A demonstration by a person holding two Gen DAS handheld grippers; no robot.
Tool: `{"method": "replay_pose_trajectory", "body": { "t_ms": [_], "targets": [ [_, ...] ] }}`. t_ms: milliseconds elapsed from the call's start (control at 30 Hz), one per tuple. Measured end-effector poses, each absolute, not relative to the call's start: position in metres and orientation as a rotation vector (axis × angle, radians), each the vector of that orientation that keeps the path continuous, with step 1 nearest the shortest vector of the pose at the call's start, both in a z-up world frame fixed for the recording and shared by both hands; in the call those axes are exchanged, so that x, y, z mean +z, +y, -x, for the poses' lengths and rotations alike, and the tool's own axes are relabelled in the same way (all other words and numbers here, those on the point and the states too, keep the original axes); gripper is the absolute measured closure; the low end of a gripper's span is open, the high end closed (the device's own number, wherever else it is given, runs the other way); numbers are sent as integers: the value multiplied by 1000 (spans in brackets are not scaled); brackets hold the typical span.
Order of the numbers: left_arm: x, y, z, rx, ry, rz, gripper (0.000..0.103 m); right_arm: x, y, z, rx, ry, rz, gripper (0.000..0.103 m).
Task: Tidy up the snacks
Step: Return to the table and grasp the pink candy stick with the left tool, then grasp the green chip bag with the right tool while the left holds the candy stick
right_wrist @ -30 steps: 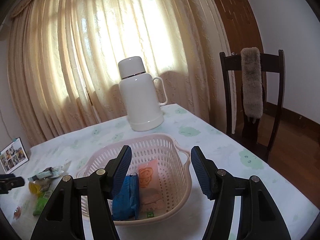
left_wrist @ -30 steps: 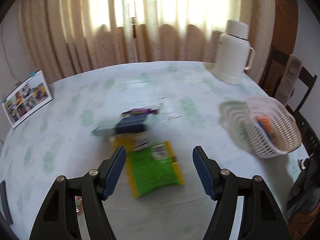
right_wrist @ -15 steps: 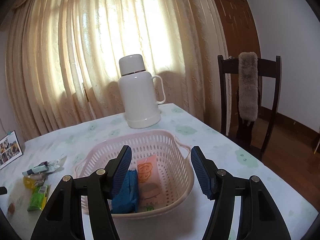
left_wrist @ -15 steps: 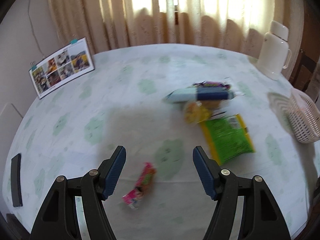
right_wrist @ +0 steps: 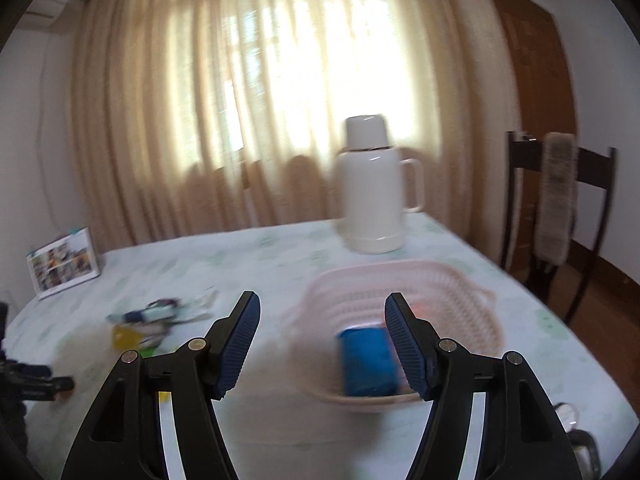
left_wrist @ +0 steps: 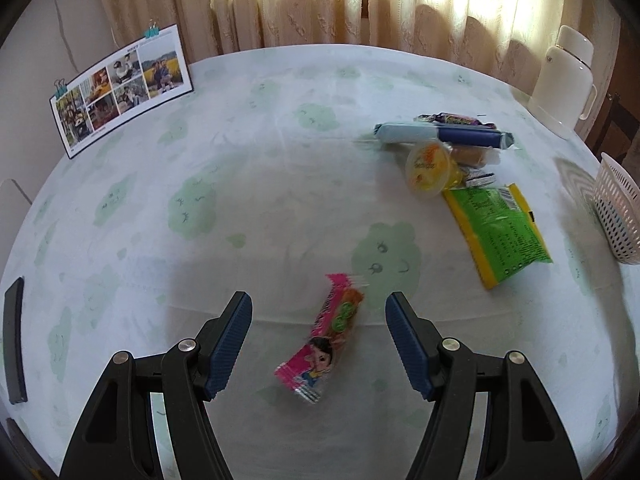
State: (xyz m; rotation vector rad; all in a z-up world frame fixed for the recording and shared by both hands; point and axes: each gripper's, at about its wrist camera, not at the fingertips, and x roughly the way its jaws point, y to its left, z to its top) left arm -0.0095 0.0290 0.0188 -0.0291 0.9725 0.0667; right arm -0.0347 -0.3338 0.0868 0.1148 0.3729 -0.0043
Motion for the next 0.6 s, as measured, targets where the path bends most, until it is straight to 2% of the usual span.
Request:
{"method": "replay_pose_trajectory", "body": {
  "t_ms": [200,333,467,600],
  "targets": [
    [7,41,8,59,992,67,40,75,-298,18,137,466,-101,37],
    [8,43,11,52,969,64,58,69,-278,11,210,521,-81,37],
    [9,43,12,32,951,62,83,58,-254,-1,287,597,-62,37],
    [16,43,14,9,922,88,84,44,-235,-11,343,678,-58,37]
  ]
}}
